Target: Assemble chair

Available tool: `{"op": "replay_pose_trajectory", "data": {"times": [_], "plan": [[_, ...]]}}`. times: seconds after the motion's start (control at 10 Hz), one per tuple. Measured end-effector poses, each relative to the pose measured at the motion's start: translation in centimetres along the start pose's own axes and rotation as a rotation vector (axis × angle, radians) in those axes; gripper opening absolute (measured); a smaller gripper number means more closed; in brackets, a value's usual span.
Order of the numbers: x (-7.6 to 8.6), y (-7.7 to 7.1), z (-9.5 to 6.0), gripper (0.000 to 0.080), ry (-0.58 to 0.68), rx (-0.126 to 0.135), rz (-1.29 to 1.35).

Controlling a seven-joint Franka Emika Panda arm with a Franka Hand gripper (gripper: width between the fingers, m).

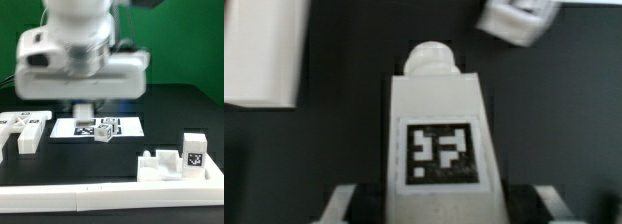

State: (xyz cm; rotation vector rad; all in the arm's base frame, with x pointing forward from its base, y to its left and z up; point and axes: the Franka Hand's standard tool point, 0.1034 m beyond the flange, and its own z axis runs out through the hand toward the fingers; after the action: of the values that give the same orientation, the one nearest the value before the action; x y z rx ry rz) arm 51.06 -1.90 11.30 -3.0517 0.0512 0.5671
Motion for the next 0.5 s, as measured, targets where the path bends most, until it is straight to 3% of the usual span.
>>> {"op": "replay_pose_trajectory", "data": {"times": [0.1, 0.2, 0.3, 0.5], "plan": [[1.3, -1.6, -2.3, 0.0284, 0.121, 0.028, 0.019], [1.1, -1.7, -3.3, 0.0284, 0.19, 0.023, -0.005], [0.5, -0.5, -2.7, 0.0284, 0.217, 0.008, -0.014], [1.5, -0.8, -2.6, 0.0284, 0.36, -0.008, -0.002]]}}
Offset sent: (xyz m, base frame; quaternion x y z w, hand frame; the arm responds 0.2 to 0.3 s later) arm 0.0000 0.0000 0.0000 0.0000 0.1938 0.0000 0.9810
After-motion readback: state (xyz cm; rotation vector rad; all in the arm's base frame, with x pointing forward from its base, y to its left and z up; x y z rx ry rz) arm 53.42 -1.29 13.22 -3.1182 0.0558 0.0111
